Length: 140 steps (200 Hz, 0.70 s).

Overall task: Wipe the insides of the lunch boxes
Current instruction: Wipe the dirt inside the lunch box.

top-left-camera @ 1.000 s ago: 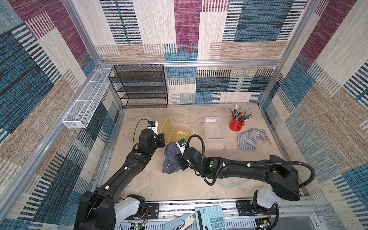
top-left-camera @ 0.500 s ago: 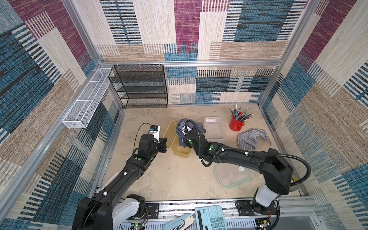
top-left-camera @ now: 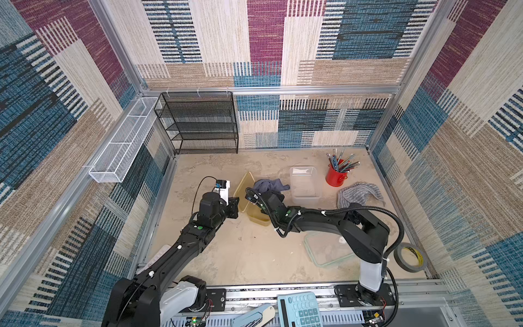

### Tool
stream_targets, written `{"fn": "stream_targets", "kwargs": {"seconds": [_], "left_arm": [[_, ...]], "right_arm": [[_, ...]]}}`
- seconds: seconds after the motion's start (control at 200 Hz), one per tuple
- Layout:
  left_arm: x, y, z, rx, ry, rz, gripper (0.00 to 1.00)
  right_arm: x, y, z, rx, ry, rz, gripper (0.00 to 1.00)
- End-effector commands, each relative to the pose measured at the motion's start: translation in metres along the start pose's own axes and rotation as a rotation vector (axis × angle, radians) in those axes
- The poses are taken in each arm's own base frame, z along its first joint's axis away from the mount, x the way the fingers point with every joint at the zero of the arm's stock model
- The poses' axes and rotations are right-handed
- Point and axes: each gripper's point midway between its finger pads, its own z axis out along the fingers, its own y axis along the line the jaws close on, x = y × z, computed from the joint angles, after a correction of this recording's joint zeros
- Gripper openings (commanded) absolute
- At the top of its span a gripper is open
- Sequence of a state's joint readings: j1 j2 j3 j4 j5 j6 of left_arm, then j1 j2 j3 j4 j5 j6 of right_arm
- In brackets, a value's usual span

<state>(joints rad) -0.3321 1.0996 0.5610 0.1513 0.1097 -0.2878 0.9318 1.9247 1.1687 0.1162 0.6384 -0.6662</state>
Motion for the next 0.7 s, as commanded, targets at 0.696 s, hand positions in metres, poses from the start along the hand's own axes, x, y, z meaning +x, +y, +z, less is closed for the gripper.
{"fn": "stream_targets", "kwargs": {"seconds": [0.696], "left_arm": [[-0.022,0.002,0.007,-0.016,-0.091,-0.045,0.05]], "right_arm": [[-0.002,0.129,-0.049,-0.862,-0.02,-0.042,0.0]]}}
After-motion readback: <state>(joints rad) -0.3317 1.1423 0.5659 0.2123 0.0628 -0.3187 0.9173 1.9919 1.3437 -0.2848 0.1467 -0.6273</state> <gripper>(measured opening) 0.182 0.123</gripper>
